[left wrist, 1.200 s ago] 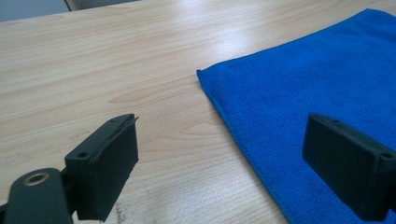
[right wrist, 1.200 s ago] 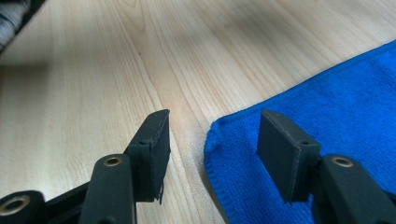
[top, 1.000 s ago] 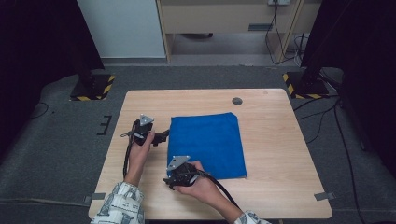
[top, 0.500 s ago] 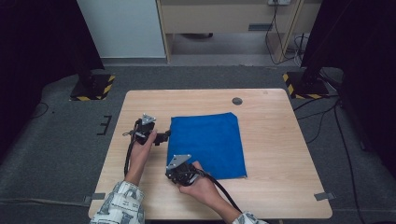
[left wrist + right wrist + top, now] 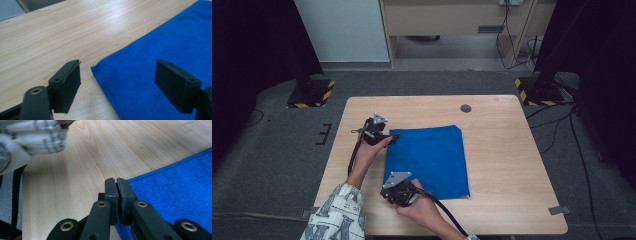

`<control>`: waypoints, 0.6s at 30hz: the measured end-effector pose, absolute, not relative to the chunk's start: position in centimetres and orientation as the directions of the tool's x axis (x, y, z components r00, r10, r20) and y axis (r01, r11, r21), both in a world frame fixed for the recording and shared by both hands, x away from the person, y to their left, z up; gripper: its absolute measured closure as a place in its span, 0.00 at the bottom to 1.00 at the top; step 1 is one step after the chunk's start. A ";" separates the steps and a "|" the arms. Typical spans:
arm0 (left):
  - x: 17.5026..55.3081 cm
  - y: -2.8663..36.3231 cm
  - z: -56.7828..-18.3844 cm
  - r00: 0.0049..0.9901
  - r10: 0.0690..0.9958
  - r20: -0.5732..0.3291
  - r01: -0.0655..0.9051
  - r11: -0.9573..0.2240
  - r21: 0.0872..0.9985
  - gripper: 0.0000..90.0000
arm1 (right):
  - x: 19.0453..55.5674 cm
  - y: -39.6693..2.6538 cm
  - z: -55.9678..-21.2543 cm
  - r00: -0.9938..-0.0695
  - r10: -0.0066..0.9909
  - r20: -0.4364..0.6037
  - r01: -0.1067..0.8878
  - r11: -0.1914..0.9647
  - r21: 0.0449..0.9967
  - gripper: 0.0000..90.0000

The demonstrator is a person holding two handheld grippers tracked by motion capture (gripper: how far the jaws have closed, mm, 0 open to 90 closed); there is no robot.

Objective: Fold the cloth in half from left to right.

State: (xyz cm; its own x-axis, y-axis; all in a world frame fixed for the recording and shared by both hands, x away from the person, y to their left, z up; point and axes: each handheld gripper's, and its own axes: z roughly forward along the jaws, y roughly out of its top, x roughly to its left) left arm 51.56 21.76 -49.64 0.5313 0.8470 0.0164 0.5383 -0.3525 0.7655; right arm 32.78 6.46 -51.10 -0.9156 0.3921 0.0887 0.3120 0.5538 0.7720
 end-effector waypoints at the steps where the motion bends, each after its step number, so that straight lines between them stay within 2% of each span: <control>1: 51.8 21.9 -49.8 0.528 0.849 0.018 0.527 -0.344 0.777 0.27 | 32.7 6.6 -51.1 -0.916 0.391 0.088 0.310 0.553 0.773 0.98; 5: 52.8 22.4 -50.4 0.521 0.853 0.035 0.558 -0.371 0.742 0.33 | 32.3 7.0 -51.2 -0.913 0.397 0.093 0.317 0.547 0.775 0.98; 12: 54.0 24.0 -51.4 0.482 0.876 -0.001 0.590 -0.324 0.740 0.45 | 32.2 7.2 -51.4 -0.910 0.404 0.091 0.320 0.547 0.773 0.98; 18: 54.2 23.9 -52.1 0.494 0.868 -0.058 0.607 -0.297 0.737 0.46 | 32.1 7.1 -51.4 -0.911 0.404 0.084 0.317 0.554 0.770 0.97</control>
